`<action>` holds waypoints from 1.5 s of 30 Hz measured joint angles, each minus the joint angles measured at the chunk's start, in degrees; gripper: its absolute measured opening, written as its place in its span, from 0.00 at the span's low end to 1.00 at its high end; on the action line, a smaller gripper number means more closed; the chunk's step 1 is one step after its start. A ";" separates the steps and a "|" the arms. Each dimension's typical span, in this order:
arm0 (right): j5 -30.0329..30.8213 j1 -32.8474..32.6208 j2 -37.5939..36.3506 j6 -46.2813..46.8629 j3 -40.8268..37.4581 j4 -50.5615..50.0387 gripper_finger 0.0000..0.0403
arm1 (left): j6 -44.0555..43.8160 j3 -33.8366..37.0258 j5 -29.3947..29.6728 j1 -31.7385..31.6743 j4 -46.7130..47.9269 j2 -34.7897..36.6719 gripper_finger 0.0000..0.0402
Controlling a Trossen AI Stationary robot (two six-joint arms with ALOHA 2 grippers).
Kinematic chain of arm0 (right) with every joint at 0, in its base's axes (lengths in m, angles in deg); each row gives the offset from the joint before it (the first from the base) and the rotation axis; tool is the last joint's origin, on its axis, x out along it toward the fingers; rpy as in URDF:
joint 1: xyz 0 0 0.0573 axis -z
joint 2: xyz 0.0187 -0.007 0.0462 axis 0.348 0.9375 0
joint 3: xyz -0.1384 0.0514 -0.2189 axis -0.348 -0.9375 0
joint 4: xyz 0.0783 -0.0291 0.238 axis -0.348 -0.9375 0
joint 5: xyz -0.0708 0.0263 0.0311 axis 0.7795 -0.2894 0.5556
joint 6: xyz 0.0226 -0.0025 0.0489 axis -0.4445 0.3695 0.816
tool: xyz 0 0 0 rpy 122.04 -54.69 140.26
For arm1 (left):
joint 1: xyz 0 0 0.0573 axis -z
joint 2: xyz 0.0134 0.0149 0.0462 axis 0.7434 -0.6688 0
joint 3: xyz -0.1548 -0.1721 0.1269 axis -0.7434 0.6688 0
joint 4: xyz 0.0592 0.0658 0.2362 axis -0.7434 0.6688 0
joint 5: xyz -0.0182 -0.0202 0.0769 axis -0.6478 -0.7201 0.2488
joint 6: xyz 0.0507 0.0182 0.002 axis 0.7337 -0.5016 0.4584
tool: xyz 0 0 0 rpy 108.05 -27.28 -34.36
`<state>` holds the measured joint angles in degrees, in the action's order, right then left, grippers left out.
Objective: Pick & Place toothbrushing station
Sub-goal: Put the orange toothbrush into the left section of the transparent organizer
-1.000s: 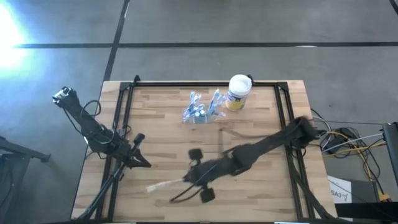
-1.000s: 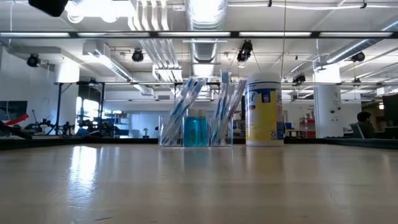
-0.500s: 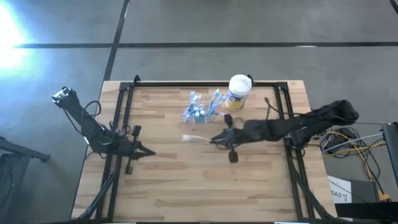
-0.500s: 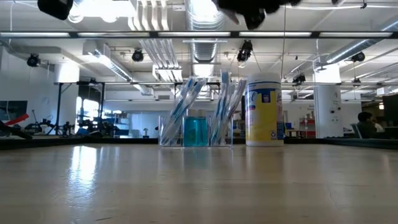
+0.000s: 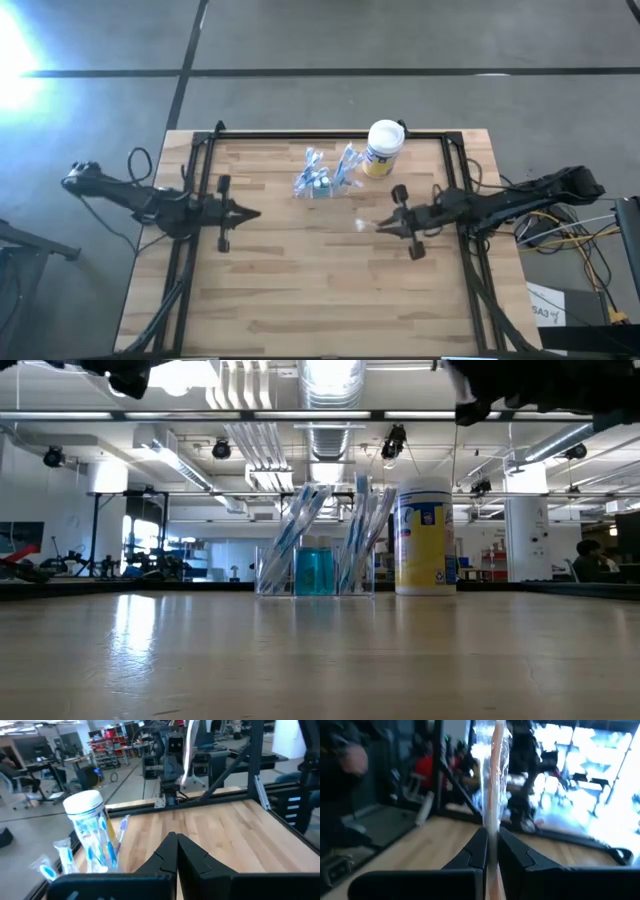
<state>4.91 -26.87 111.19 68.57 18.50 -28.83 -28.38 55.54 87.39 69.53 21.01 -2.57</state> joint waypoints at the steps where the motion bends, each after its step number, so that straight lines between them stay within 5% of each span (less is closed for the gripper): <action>1: -0.52 0.00 -1.16 -0.18 -1.26 1.75 0.05 | 0.37 -0.04 -3.50 -2.78 -0.08 -0.10 0.00; 6: 0.11 1.78 -6.39 -1.40 -5.01 3.05 0.05 | -4.77 0.09 -23.07 -18.56 -2.21 -2.51 0.00; 10: 0.27 4.51 -8.75 0.01 -5.78 3.13 0.06 | -7.55 1.32 -29.95 -27.97 -6.50 -5.99 0.00; 18: 0.00 6.34 -7.08 0.85 -5.75 3.08 0.06 | -5.42 2.04 -36.89 -28.31 -20.10 -14.70 0.01; 30: -2.03 5.90 5.94 2.45 -1.67 11.80 0.06 | -5.85 1.82 -37.49 -27.40 -40.20 -26.98 0.12; 45: -4.33 5.90 25.89 3.90 7.32 23.56 0.06 | -4.81 -5.44 -36.13 -26.79 -42.76 -37.76 0.56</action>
<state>0.57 -20.97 137.08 72.46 25.82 -5.27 -33.19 50.10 51.25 42.74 -21.74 -40.32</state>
